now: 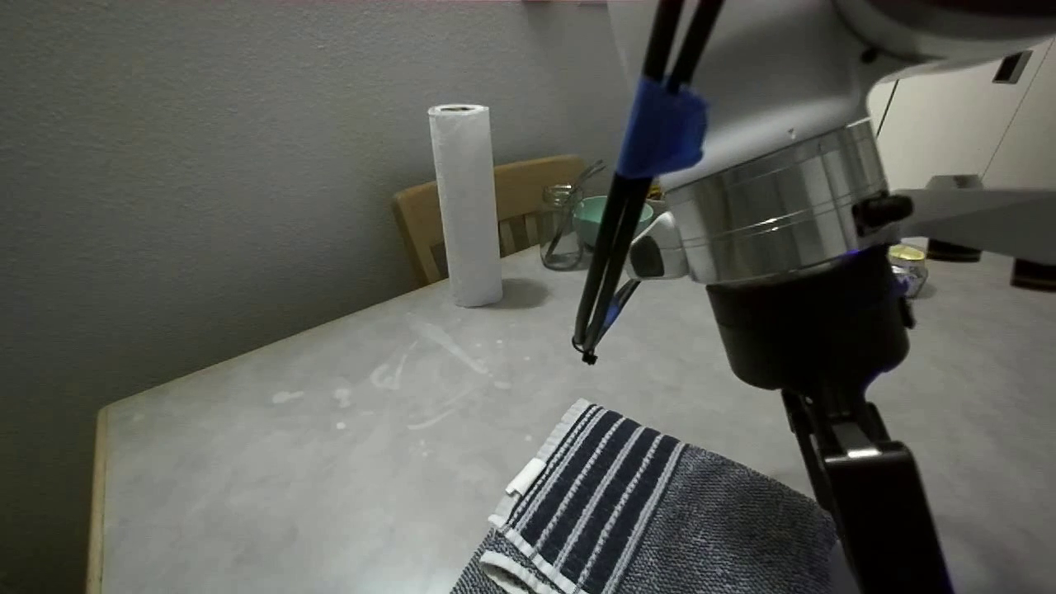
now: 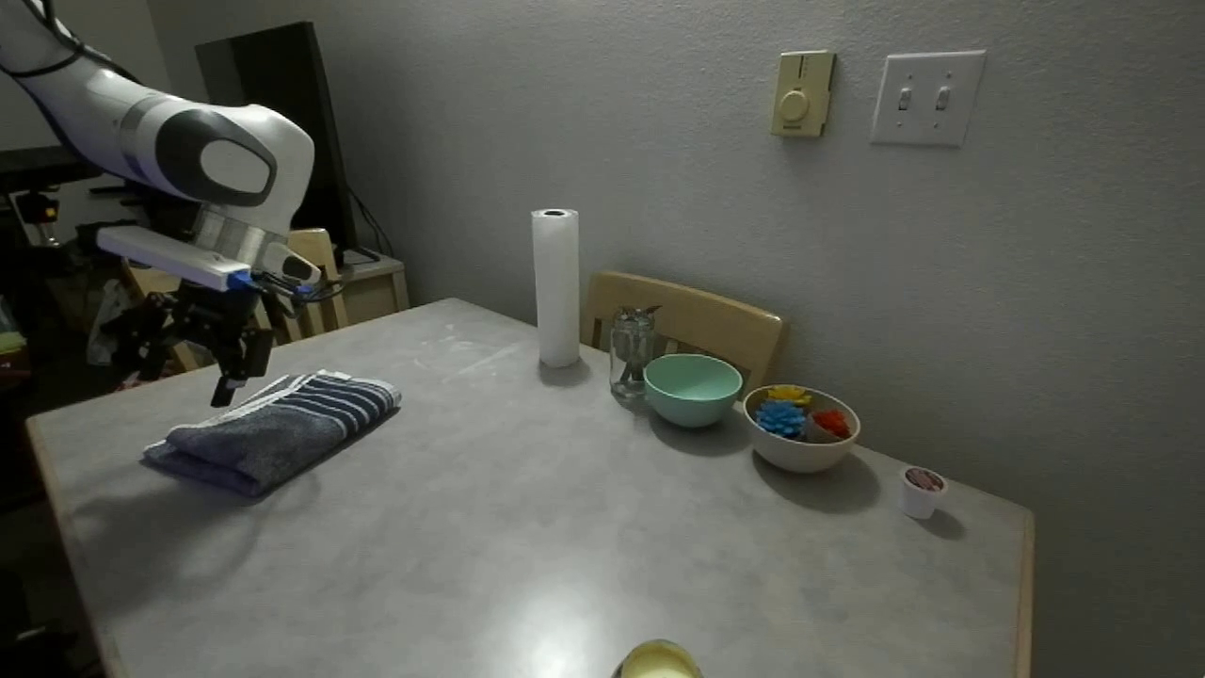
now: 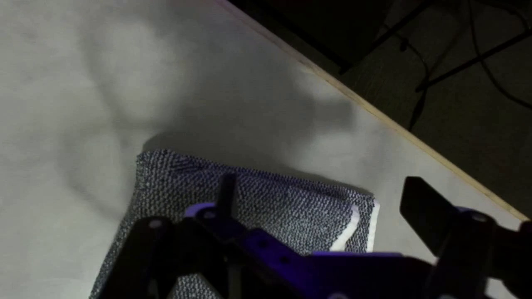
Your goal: Unfold the towel
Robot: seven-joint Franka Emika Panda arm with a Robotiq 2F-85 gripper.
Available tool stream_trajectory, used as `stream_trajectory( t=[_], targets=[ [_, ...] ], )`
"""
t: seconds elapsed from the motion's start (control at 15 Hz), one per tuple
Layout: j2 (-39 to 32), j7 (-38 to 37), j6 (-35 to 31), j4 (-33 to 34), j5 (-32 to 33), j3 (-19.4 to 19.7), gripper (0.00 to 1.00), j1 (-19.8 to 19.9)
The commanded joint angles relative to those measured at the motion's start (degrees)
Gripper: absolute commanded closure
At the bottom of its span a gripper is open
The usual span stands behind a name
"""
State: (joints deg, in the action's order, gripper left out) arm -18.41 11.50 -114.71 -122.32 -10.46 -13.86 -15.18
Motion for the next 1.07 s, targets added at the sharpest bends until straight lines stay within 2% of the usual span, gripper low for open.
stream_trajectory(
  t=[0.0,0.2,0.27,1.0],
  targets=[
    [-1.39,-3.64,-7.62,-0.32,0.58,-1.31,0.00,-1.20],
    [-2.18,-5.98,-14.43,-0.60,2.02,-1.61,0.00,-2.50],
    [-1.46,-4.65,-11.06,-0.16,0.85,-1.98,0.00,-1.49],
    [-4.15,-4.49,-10.06,2.05,2.12,-2.10,0.00,-1.81]
  ],
)
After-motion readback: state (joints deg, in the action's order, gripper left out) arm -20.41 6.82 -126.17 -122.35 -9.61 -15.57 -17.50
